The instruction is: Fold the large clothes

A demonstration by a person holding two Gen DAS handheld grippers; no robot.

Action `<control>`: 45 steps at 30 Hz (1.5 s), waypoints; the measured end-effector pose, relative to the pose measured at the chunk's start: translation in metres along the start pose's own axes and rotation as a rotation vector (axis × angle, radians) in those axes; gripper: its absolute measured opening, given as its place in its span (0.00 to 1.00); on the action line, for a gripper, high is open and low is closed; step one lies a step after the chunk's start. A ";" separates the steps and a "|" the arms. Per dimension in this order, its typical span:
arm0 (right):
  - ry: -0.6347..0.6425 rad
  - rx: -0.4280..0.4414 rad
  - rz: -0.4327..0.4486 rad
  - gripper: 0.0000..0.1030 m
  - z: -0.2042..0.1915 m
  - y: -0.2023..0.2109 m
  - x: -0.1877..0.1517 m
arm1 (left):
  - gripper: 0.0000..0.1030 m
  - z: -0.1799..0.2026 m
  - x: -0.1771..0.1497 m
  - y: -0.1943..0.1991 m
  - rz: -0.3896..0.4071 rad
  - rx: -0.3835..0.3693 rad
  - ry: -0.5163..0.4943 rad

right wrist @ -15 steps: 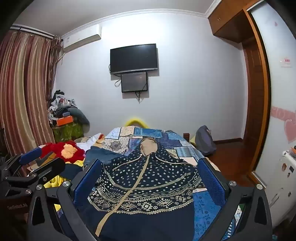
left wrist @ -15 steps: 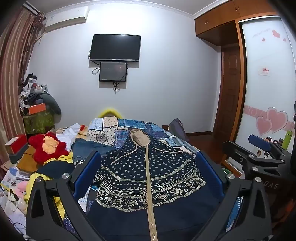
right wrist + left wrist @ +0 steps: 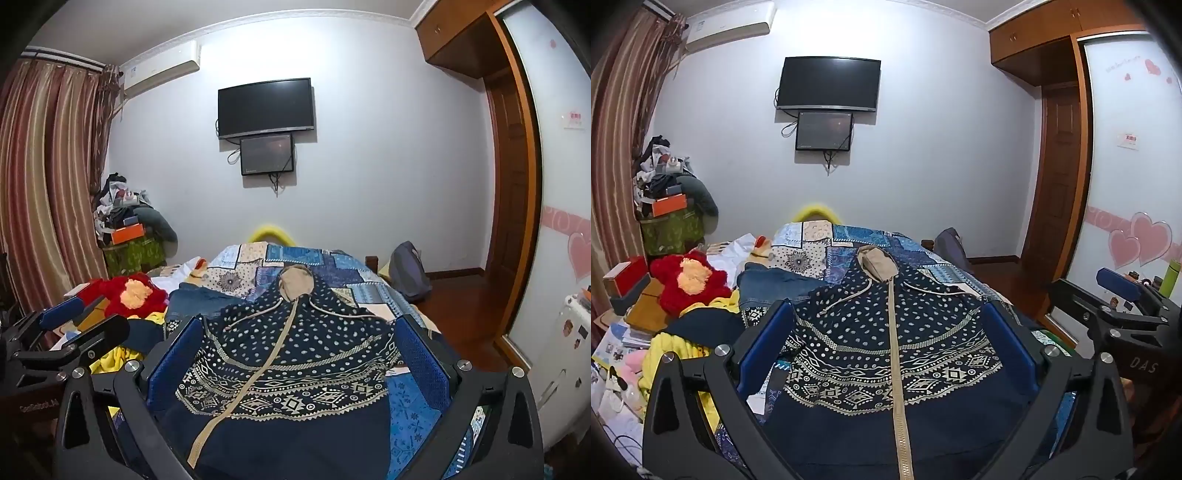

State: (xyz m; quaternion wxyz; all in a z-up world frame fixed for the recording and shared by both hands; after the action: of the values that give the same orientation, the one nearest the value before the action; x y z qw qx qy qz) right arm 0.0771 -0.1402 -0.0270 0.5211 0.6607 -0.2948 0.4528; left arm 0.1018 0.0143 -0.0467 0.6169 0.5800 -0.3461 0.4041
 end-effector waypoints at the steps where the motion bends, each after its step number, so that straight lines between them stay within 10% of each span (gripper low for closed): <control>1: 0.001 -0.001 -0.003 1.00 0.000 0.000 0.000 | 1.00 0.000 0.000 -0.001 -0.002 -0.002 0.002; 45: -0.001 -0.017 -0.010 1.00 0.004 -0.007 -0.001 | 1.00 0.002 0.003 -0.005 0.003 -0.011 -0.001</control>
State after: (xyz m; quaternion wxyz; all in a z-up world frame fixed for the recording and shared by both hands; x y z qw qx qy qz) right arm 0.0837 -0.1418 -0.0314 0.5287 0.6580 -0.2954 0.4474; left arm 0.1075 0.0123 -0.0461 0.6193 0.5763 -0.3495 0.4028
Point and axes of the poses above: each gripper's, at about its wrist camera, not at the fingertips, and y roughly against the way its jaws point, z to its right, x to its top, the point moved 10 cm from there along -y, roughly the way its jaws point, and after that the axes turned 7 degrees about -z, right-handed, at the moved point
